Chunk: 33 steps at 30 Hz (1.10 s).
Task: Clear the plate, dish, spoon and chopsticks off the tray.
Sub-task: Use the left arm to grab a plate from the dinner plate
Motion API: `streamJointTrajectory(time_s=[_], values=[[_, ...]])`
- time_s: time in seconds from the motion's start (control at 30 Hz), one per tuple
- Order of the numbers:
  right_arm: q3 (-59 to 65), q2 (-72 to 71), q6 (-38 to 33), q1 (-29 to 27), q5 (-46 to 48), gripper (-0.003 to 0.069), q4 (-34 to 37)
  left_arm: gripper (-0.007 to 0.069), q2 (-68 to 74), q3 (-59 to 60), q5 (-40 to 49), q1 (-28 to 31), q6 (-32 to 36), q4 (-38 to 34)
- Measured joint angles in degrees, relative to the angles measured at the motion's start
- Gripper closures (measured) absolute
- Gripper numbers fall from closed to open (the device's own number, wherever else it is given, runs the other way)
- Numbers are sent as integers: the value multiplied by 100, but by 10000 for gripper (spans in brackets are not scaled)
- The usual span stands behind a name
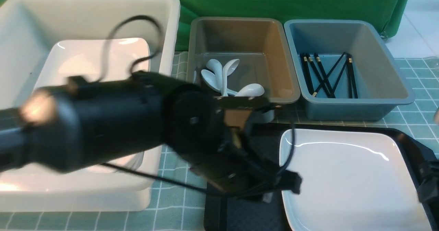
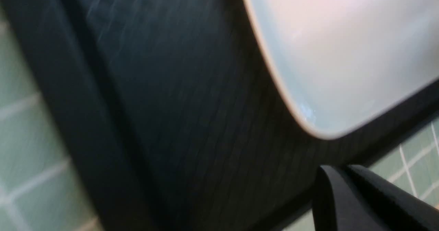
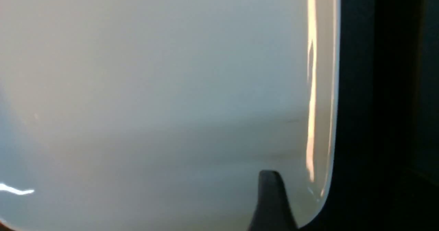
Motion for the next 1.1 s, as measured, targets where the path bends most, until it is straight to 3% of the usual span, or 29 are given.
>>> streamJointTrajectory(time_s=[0.1,0.23,0.43,0.63,0.73,0.9,1.1], values=[[0,-845,0,0,9,246,-2,592,534,-483,102,-21,-114,-46],[0,-1485,0,0,19,265,-7,507,1058,-746,129,-21,-144,-136],[0,-1802,12,0,21,269,-7,190,1789,-900,-100,-21,-248,-303],[7,-1802,12,0,21,269,-7,39,2034,-923,-324,-21,-267,-796],[7,-1802,16,0,21,269,-7,31,2092,-934,-417,-21,-121,-1215],[7,-1802,16,0,15,270,-7,103,2163,-942,-456,-21,-6,-1466],[7,-1802,16,0,6,270,-7,289,2236,-947,-478,-21,105,-1610]])
